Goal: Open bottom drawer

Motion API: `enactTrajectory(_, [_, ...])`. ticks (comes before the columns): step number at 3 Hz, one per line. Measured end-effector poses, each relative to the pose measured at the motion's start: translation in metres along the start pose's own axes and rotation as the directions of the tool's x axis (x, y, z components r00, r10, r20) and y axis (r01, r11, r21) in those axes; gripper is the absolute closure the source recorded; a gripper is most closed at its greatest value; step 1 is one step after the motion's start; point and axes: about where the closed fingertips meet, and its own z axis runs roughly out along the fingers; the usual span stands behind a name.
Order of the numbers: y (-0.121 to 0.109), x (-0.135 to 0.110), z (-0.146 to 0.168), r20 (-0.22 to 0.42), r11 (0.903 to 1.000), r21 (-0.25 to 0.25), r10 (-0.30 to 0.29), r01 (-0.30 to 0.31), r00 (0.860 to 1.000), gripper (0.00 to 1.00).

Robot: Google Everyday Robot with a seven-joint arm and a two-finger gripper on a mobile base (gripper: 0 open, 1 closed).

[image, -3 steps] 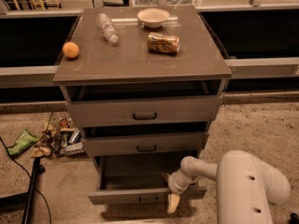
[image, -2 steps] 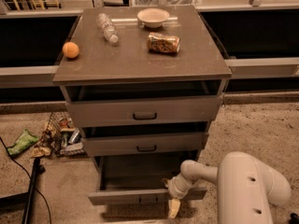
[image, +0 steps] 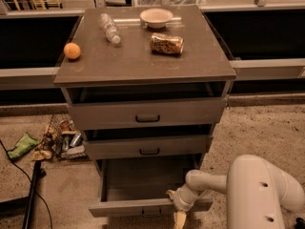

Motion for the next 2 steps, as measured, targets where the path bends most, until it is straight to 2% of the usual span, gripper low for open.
enactTrajectory(2, [0.036,0.001,-0.025,-0.013,0.9986,0.053,0.001,0.0,1.0,0.0])
